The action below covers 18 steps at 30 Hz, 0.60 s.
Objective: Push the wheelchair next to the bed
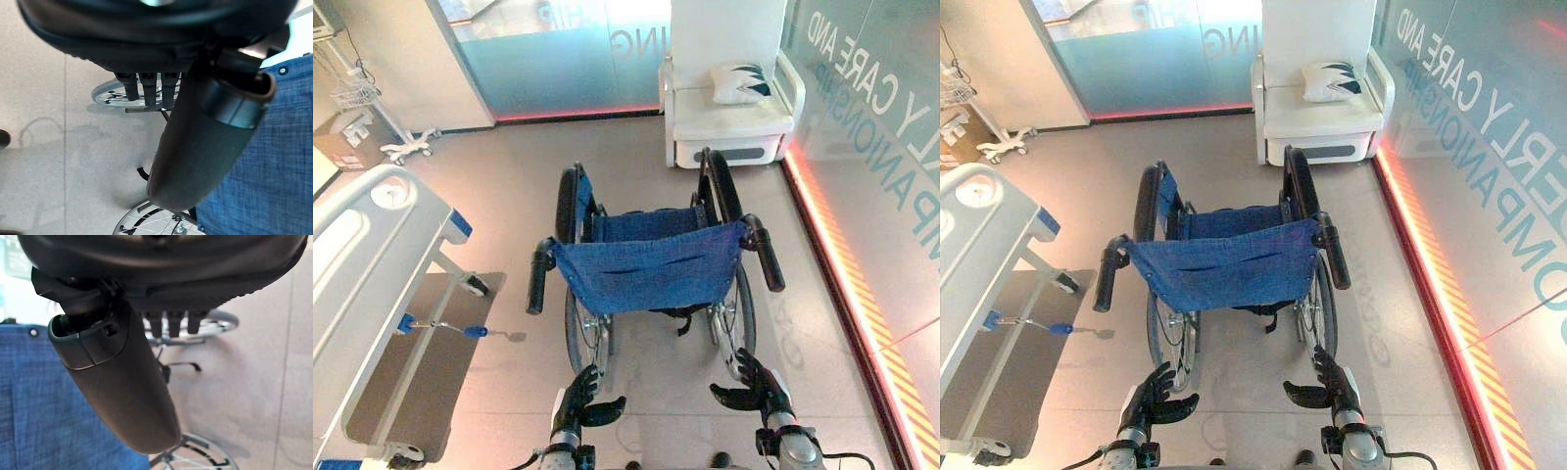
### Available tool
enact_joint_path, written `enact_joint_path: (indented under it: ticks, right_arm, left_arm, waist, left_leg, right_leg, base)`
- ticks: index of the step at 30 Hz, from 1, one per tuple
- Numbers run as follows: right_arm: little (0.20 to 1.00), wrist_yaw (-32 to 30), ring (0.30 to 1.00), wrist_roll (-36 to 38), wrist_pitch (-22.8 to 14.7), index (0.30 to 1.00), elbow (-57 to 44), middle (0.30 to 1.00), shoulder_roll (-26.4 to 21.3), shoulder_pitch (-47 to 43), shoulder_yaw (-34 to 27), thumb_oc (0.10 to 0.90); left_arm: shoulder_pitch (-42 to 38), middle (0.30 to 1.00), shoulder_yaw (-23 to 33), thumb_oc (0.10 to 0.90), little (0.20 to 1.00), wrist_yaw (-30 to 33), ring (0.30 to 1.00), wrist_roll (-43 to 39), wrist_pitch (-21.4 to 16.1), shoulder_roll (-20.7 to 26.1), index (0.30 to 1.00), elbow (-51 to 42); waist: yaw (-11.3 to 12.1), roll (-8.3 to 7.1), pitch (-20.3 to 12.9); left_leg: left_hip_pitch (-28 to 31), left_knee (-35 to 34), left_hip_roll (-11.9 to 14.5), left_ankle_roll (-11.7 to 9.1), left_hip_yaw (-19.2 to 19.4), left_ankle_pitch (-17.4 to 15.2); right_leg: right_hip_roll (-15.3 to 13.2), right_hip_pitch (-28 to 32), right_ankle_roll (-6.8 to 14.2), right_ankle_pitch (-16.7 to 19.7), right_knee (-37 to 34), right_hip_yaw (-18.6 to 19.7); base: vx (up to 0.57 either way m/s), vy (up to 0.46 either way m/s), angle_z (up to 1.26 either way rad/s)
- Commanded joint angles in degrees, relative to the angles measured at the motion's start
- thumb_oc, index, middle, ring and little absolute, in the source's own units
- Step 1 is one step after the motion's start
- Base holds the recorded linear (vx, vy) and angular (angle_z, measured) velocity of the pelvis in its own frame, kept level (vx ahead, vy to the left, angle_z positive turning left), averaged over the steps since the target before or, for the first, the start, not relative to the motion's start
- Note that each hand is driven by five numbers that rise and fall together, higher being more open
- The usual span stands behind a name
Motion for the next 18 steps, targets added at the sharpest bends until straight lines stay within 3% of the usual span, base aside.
enact_joint_path:
  ticks: [1,9,12,14,18]
  right_arm:
    - [0.900,-0.2,0.900,2.0,-5.5,0.900,-2.7,0.900,0.0,-4.2,1.2,0.800]
    - [0.900,0.7,0.900,5.8,-5.4,0.900,-3.7,0.900,0.3,-4.2,0.9,0.800]
    - [0.900,0.6,0.900,7.6,-3.6,0.900,-4.0,0.900,0.2,-4.4,0.4,0.800]
    - [0.900,3.6,0.900,12.0,-0.9,0.900,-4.3,0.900,0.3,-4.1,-0.6,0.800]
    - [0.900,2.6,0.900,13.5,-2.1,0.900,-5.6,0.900,-0.1,-4.1,-2.2,0.800]
  left_arm:
    - [-5.1,0.900,1.3,0.800,0.900,1.5,0.900,-0.1,-3.4,0.5,0.900,0.5]
    - [-5.6,0.900,1.5,0.800,0.900,-0.9,0.900,-1.4,-4.0,0.2,0.900,0.6]
    - [-5.8,0.900,2.0,0.800,0.900,1.0,0.900,-2.4,-4.3,0.4,0.900,0.4]
    - [-6.0,0.900,3.0,0.800,0.900,2.3,0.900,-2.9,-4.2,0.9,0.900,0.1]
    - [-6.4,0.900,4.7,0.800,0.900,3.8,0.900,-3.8,-3.6,1.8,0.900,-0.4]
  waist:
    - [0.3,-3.44,1.0]
    - [0.5,-3.56,1.8]
    - [0.4,-3.48,1.8]
    - [0.3,-3.67,1.7]
    - [0.2,-3.88,1.7]
  left_leg:
    - [-2.9,1.4,-2.9,-0.9,1.0,-0.2]
    - [-3.5,1.6,-3.0,-1.0,0.8,0.0]
    - [-3.2,1.4,-3.0,-1.1,1.0,0.1]
    - [-3.0,1.5,-3.0,-1.1,1.1,0.1]
    - [-2.7,1.5,-2.9,-1.2,1.4,0.1]
  right_leg:
    - [-1.7,1.3,-0.1,-2.7,4.1,0.1]
    - [-2.1,0.9,0.0,-2.2,3.9,-0.2]
    - [-2.1,1.1,0.1,-2.1,3.7,0.0]
    - [-2.1,1.3,0.1,-2.0,3.6,0.1]
    - [-2.0,1.5,0.2,-1.9,3.6,0.3]
  base:
    - [0.00,0.000,0.00]
    - [-0.01,-0.007,0.07]
    - [0.00,0.000,0.00]
    - [0.00,0.000,0.00]
    - [0.00,0.000,0.00]
